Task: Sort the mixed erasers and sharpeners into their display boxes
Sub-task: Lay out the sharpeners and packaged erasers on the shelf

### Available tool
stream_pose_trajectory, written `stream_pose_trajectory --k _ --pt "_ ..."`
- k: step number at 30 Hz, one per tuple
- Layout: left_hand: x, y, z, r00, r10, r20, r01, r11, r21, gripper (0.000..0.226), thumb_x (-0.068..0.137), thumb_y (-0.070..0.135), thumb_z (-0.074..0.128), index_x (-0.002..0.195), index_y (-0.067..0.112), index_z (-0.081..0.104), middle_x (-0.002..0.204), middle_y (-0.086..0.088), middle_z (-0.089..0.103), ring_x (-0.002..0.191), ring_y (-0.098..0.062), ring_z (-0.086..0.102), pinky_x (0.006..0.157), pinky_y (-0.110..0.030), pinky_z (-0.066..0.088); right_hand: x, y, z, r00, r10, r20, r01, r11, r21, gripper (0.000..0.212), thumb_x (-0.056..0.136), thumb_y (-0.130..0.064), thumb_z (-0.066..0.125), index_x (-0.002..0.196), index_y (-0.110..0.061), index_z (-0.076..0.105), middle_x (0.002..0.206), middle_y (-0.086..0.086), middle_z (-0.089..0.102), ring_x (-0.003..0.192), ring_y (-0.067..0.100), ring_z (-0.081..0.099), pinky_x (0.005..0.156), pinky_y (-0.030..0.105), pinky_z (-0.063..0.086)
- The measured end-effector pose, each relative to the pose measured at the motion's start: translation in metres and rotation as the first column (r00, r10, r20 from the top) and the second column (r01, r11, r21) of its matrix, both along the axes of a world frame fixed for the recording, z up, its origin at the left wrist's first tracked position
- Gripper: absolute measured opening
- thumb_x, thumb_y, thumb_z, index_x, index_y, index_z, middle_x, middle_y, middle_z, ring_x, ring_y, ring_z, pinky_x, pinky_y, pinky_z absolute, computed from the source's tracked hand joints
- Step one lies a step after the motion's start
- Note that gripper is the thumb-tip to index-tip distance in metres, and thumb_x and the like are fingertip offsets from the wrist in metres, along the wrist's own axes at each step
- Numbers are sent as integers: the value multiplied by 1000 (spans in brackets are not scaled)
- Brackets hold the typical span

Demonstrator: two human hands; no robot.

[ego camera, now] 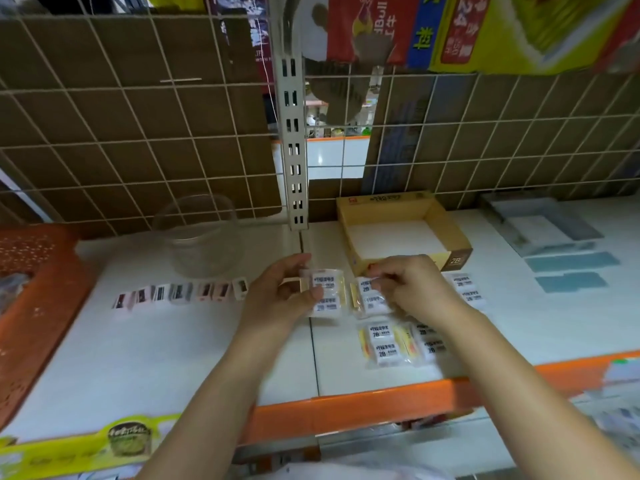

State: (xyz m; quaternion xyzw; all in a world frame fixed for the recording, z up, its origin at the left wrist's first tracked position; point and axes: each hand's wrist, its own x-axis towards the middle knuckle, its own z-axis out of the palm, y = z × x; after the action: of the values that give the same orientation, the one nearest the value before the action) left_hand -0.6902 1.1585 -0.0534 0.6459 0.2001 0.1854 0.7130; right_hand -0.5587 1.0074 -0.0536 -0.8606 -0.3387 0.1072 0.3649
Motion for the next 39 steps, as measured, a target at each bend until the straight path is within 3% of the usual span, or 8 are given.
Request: stream_pose_trajectory --k 6,11,17,23,27,30,35,39 --pt "-3 -7 -6 998 0 -69 3 999 43 40 75 1 70 103 28 63 108 -9 63 88 -16 64 64 -16 52 3 -2 -17 930 100 354 -103 995 -11 20 72 4 68 91 -2 73 90 18 70 86 37 64 81 45 52" --pt "-5 -17 -6 996 -28 -81 27 1000 -11 35 72 -7 69 99 16 66 80 1 64 65 -1 62 55 -13 47 7 -6 -25 865 49 499 -76 996 35 14 72 -10 64 81 -8 74 87 11 65 79 34 57 71 31 42" --pt "2 -49 -14 997 -53 -53 49 996 -69 32 69 -14 69 84 15 67 71 3 68 70 -12 66 57 -21 53 6 -22 -20 863 -108 493 17 982 186 26 70 -2 48 77 -6 72 82 12 59 80 32 57 72 23 40" --pt "14 -75 -20 986 -38 -165 68 981 184 23 76 3 72 96 15 69 67 6 54 55 1 50 56 -14 46 9 -42 -16 865 -138 483 61 983 172 28 60 8 50 74 -4 71 82 10 61 80 34 57 75 24 38" --pt "14 -71 -24 980 30 -197 105 761 640 30 83 24 66 113 22 65 98 5 59 88 -6 53 72 -13 38 11 -50 -19 862 -124 491 57 987 149 27 63 8 53 78 -5 72 85 10 61 83 33 56 75 33 43" --pt "14 -70 -25 977 48 -206 137 598 790 32 87 29 61 118 23 63 114 4 52 109 -13 43 81 -14 29 9 -49 -16 838 -80 540 25 994 109 28 64 1 50 81 -5 72 86 11 62 81 33 56 71 36 48" --pt "9 -62 -13 994 56 -92 61 410 910 24 78 29 59 93 15 73 91 -4 64 82 -24 61 66 -23 41 4 -32 -8 821 14 571 -81 992 92 38 70 -14 39 86 -7 72 90 11 62 87 22 49 71 31 44" --pt "-9 -32 3 995 104 -6 -28 321 947 35 80 31 47 94 10 71 88 -8 65 81 -28 60 68 -28 47 -8 2 -3 809 113 576 -195 977 83 37 71 -13 39 87 -6 71 92 13 63 87 23 51 71 30 44"
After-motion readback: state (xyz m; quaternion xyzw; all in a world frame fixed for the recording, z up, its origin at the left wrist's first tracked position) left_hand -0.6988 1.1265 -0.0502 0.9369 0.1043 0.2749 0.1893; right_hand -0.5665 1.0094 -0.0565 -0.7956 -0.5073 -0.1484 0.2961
